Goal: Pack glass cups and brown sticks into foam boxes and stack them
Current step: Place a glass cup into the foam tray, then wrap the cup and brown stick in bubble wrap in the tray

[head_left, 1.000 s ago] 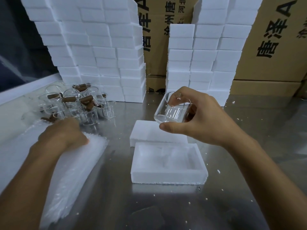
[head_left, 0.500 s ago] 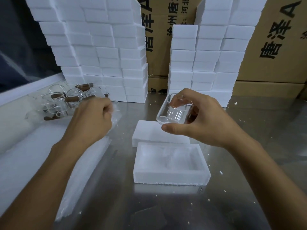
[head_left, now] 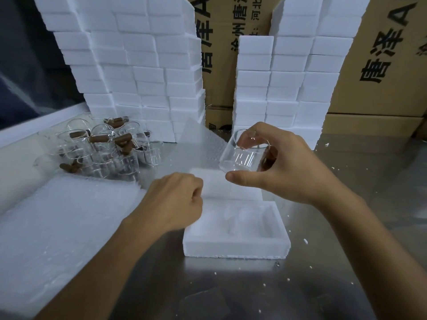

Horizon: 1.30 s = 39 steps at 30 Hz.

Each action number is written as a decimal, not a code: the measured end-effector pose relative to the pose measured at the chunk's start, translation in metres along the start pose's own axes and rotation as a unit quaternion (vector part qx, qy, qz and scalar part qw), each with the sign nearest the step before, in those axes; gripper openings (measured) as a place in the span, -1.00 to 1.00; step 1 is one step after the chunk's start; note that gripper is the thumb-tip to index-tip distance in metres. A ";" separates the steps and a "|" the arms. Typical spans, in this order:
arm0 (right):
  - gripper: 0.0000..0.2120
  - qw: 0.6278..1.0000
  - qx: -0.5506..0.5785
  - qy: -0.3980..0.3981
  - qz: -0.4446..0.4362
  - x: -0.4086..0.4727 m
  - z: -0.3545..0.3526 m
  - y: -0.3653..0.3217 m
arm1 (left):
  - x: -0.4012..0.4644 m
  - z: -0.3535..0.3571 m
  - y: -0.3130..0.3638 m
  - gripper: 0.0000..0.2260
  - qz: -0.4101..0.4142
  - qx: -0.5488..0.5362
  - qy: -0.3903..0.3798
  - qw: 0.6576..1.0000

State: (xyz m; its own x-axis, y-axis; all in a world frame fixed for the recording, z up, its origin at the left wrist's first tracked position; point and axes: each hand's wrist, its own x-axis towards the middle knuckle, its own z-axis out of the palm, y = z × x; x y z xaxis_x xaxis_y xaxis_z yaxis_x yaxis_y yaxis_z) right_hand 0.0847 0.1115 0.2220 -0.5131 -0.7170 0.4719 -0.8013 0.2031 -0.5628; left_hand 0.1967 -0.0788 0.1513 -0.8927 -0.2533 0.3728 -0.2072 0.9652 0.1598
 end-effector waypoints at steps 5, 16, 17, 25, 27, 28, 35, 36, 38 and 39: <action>-0.49 1.000 -0.020 0.000 0.023 0.000 -0.001 -0.002 | -0.002 0.010 0.009 -0.60 -0.027 0.020 -0.014 0.999; -0.59 0.994 0.107 0.009 0.032 0.002 0.001 -0.001 | 0.008 0.002 0.002 -0.70 -0.133 -0.162 0.068 0.976; -0.62 0.992 0.126 0.012 0.028 0.002 0.002 0.000 | 0.009 0.001 0.001 -0.73 -0.148 -0.195 0.070 0.967; -0.71 0.946 0.301 0.052 0.108 0.003 0.011 -0.001 | 0.005 -0.006 0.005 -0.61 -0.149 -0.206 0.163 0.953; -0.67 0.916 0.370 0.050 0.149 0.004 0.011 -0.004 | 0.003 -0.005 0.007 -0.61 -0.137 -0.159 0.150 0.966; -0.66 0.898 0.408 0.036 0.163 0.005 0.011 -0.004 | 0.002 -0.005 0.008 -0.66 -0.142 -0.143 0.140 0.969; -0.60 0.760 0.620 -0.086 0.173 -0.001 0.032 -0.021 | -0.002 -0.008 0.019 -0.56 -0.100 -0.142 0.147 0.974; -0.58 0.748 0.631 -0.089 0.184 -0.002 0.036 -0.023 | -0.002 -0.007 0.022 -0.52 -0.090 -0.157 0.156 0.971; -0.56 0.737 0.637 -0.073 0.214 -0.003 0.043 -0.025 | -0.003 -0.006 0.026 -0.43 -0.089 -0.207 0.163 0.961; -0.55 0.734 0.637 -0.059 0.228 -0.003 0.045 -0.023 | -0.002 -0.005 0.027 -0.38 -0.090 -0.234 0.159 0.955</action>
State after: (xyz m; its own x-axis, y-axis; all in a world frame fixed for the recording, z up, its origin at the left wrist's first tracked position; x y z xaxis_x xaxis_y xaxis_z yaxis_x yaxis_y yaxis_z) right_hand 0.1191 0.0791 0.2029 -0.5475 -0.8366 0.0171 0.4231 -0.2944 -0.8569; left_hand 0.1953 -0.0529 0.1594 -0.6770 -0.4920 0.5474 -0.0783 0.7877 0.6111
